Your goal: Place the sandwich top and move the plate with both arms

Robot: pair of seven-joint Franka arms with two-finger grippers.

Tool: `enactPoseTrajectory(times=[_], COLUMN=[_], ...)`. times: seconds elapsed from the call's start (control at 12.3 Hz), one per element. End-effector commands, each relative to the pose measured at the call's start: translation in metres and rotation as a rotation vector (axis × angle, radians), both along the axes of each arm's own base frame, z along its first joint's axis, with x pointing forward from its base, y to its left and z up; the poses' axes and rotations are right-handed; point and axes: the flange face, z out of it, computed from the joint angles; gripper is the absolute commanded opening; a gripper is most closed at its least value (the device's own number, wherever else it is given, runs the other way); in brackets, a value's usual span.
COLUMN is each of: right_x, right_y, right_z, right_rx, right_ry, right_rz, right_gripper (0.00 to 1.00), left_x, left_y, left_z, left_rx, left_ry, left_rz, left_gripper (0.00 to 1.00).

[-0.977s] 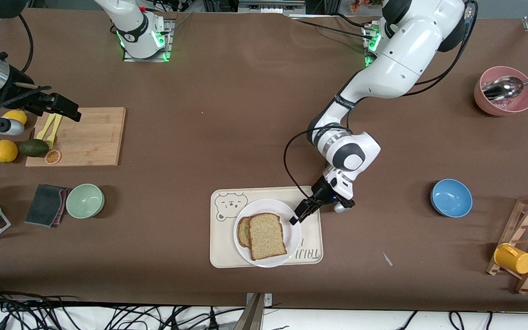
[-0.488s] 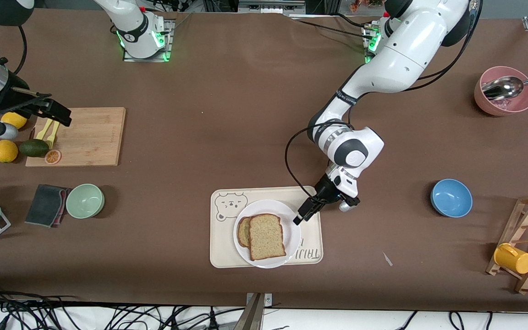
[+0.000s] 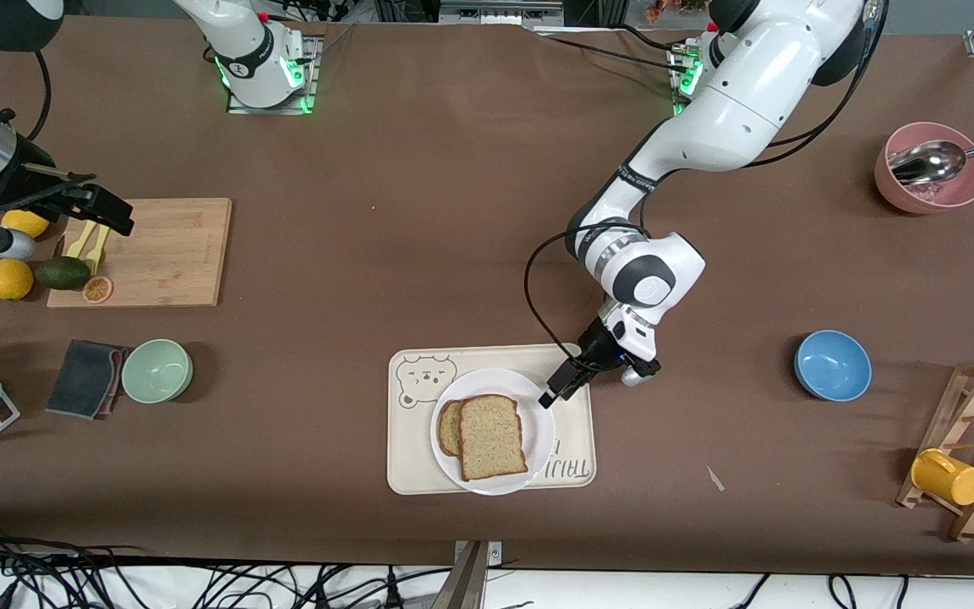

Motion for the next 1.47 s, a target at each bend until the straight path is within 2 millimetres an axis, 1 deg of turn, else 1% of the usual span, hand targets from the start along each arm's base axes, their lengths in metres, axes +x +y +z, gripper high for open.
enactPoseTrajectory(times=[0.0,0.16,0.33,0.41,0.57,0.65,0.81,0.9,1.06,1.14,1.38], right_x=[-0.008,-0.008,-0.008,-0.006,-0.006,-0.006,-0.005,-0.003,-0.002,-0.002,-0.002], right_y=[-0.002,-0.002,-0.003,-0.003,-0.006,-0.01,-0.012,-0.016,-0.016,-0.016,-0.016], right_z=[0.007,0.006,0.007,0.005,0.008,0.009,0.009,0.006,0.006,0.006,0.006], right_rx=[0.028,0.025,0.019,0.016,0.024,0.026,0.028,0.029,0.028,0.028,0.026], right_ry=[0.003,0.005,0.003,0.003,-0.002,-0.002,-0.008,-0.009,-0.009,-0.009,-0.009], right_rz=[0.008,0.014,0.019,0.019,0.014,0.005,0.002,-0.004,-0.004,-0.004,-0.004], right_gripper=[1.0,1.0,1.0,1.0,1.0,1.0,1.0,1.0,1.0,1.0,1.0], left_x=[-0.007,-0.005,-0.006,-0.008,-0.001,0.002,0.004,0.009,0.022,0.028,0.029], left_y=[-0.003,0.003,0.007,0.004,0.008,0.014,0.024,0.028,0.03,0.034,0.04], left_z=[0.013,0.016,0.024,0.028,0.045,0.049,0.052,0.057,0.077,0.084,0.09], left_rx=[-0.017,-0.02,-0.019,-0.029,-0.082,-0.095,-0.119,-0.139,-0.186,-0.195,-0.166], left_ry=[0.008,0.006,0.003,0.009,0.032,0.038,0.065,0.089,0.141,0.168,0.219], left_rz=[0.01,0.018,0.018,0.008,0.01,0.012,0.008,0.011,-0.01,-0.014,-0.082], left_gripper=[0.92,0.93,0.98,0.99,1.0,1.0,1.0,1.0,1.0,1.0,1.0])
